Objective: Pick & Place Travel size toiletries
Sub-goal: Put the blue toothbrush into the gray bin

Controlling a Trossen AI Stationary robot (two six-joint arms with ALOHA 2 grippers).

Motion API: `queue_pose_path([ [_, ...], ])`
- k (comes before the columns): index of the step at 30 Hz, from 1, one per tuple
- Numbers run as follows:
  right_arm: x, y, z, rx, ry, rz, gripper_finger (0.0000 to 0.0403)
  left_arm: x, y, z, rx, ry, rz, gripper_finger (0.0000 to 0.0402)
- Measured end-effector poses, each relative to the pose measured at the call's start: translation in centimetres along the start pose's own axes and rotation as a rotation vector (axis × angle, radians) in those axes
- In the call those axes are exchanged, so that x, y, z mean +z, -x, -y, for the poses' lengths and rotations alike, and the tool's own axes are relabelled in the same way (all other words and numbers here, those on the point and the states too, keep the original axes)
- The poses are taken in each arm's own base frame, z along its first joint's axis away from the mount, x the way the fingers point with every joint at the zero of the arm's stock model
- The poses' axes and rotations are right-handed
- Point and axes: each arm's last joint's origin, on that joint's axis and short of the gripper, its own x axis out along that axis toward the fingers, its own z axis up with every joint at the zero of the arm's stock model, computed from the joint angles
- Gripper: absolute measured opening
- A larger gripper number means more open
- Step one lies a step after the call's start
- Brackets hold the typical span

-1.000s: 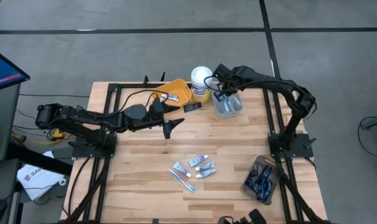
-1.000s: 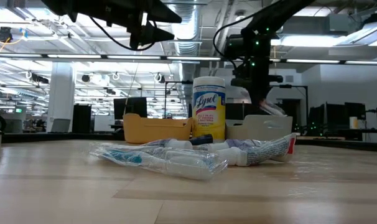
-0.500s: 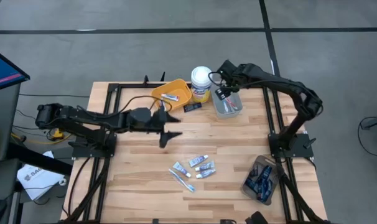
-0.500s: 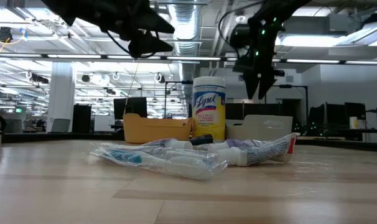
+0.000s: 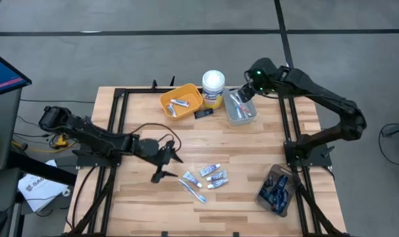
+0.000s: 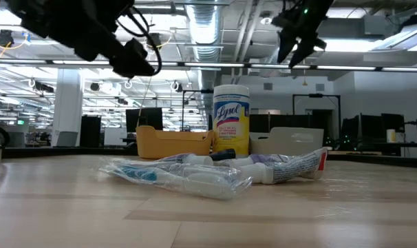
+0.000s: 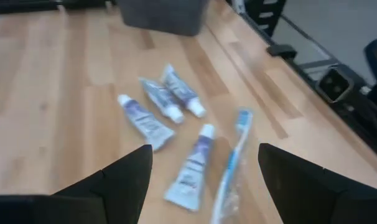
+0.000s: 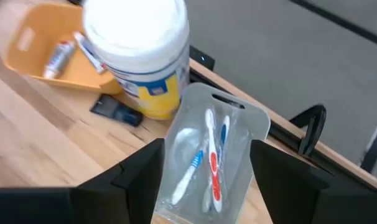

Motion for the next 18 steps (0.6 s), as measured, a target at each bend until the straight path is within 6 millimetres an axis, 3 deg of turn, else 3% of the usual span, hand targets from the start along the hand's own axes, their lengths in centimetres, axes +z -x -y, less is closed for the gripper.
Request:
queue_pose_path([
  [7, -0.2, 1.9, 0.4, 0.019, -0.008, 0.052, 0.0217, -2.2, -2.5, 2.5, -0.049, -0.036, -0.03, 0.0289],
  [18, -0.3, 2.1, 0.5, 0.021, -0.01, 0.056, 0.0208, -6.2, -6.2, 2.6, -0.01, 0.017, -0.191, 0.0289],
])
